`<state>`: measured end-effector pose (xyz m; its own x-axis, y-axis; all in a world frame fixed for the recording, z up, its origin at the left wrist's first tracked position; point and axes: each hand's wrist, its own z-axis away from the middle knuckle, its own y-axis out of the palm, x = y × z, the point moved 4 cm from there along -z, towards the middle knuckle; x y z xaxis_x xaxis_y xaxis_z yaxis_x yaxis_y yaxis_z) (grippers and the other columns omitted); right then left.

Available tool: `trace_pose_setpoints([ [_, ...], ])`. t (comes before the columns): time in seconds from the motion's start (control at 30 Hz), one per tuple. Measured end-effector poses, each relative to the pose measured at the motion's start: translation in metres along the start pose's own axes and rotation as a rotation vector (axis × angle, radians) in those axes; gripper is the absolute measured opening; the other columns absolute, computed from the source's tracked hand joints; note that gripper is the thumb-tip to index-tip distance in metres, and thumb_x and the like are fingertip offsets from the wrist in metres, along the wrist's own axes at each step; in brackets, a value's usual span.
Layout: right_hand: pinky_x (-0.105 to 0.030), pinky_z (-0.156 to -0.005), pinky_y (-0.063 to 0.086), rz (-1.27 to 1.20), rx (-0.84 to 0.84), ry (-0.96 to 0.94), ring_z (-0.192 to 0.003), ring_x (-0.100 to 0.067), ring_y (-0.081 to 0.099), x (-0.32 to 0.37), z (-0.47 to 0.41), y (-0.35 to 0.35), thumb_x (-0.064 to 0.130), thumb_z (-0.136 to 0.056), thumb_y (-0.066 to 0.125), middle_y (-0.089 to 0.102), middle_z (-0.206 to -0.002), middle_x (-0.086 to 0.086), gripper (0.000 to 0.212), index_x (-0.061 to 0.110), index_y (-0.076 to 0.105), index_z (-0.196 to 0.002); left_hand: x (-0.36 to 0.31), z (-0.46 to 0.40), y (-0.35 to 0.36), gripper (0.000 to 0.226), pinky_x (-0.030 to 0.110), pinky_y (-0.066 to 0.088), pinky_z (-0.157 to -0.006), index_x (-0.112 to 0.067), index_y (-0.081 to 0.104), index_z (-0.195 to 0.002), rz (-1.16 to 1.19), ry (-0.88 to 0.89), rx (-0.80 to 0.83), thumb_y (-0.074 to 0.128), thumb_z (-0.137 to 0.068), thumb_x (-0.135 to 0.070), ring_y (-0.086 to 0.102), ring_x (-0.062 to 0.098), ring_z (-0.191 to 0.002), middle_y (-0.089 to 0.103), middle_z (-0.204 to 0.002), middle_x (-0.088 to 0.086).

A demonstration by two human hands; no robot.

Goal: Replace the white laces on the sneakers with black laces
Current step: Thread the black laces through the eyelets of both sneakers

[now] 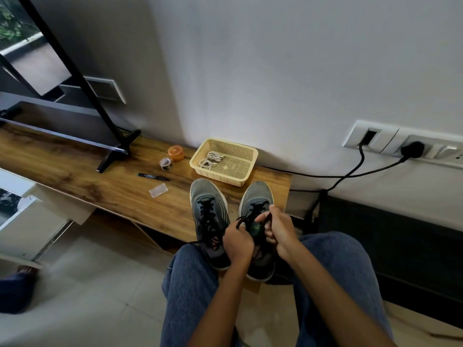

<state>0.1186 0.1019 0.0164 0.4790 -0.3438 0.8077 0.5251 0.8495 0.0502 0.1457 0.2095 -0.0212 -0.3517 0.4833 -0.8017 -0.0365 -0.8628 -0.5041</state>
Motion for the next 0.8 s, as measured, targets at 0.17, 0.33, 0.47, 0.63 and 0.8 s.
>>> trace_pose_setpoints([
  [0.17, -0.019, -0.047, 0.051, 0.018, -0.012, -0.165, -0.053, -0.017, 0.064, -0.004, -0.011, 0.001, 0.017, -0.096, 0.055, 0.066, -0.07, -0.016, 0.026, -0.002, 0.063, -0.081, 0.0, 0.0, 0.0, 0.025, 0.032, 0.043, -0.079, -0.009, 0.068, -0.112, 0.008, -0.029, 0.009, 0.047, -0.099, -0.016, 0.06, 0.029, -0.1, 0.068, -0.108, 0.011],
  [0.33, -0.019, -0.063, 0.056, 0.021, -0.052, -0.206, -0.078, -0.021, 0.071, -0.008, -0.014, 0.003, -0.007, -0.083, 0.066, 0.071, -0.083, -0.018, 0.01, 0.003, 0.067, -0.081, -0.002, 0.001, -0.001, 0.025, 0.029, 0.041, -0.076, -0.011, 0.067, -0.113, 0.025, -0.043, 0.017, 0.048, -0.099, -0.015, 0.061, 0.028, -0.102, 0.068, -0.109, 0.01],
  [0.47, -0.011, -0.064, 0.05, 0.238, -0.138, -0.306, -0.077, -0.01, 0.066, 0.0, -0.014, 0.003, -0.004, -0.08, 0.069, 0.069, -0.078, -0.001, 0.016, 0.011, 0.069, -0.079, -0.001, 0.002, -0.001, 0.025, 0.031, 0.045, -0.08, -0.01, 0.068, -0.113, 0.017, -0.022, 0.018, 0.048, -0.098, -0.014, 0.061, 0.027, -0.101, 0.068, -0.108, 0.01],
  [0.63, -0.01, -0.065, 0.05, 0.519, -0.149, -0.472, -0.074, -0.006, 0.061, 0.011, -0.018, 0.006, -0.004, -0.08, 0.067, 0.063, -0.076, 0.006, 0.017, 0.011, 0.062, -0.075, -0.002, 0.002, -0.001, 0.025, 0.032, 0.045, -0.08, -0.009, 0.068, -0.113, 0.011, -0.016, 0.018, 0.048, -0.098, -0.014, 0.061, 0.027, -0.101, 0.068, -0.109, 0.01],
  [0.8, -0.034, -0.075, 0.057, 0.644, -0.121, -0.511, -0.074, -0.009, 0.064, 0.009, -0.024, 0.013, -0.004, -0.081, 0.065, 0.063, -0.073, 0.006, 0.024, 0.016, 0.057, -0.07, -0.003, 0.002, -0.001, 0.026, 0.032, 0.044, -0.08, -0.01, 0.067, -0.115, 0.009, -0.03, 0.03, 0.048, -0.098, -0.014, 0.061, 0.027, -0.102, 0.068, -0.111, 0.01],
])
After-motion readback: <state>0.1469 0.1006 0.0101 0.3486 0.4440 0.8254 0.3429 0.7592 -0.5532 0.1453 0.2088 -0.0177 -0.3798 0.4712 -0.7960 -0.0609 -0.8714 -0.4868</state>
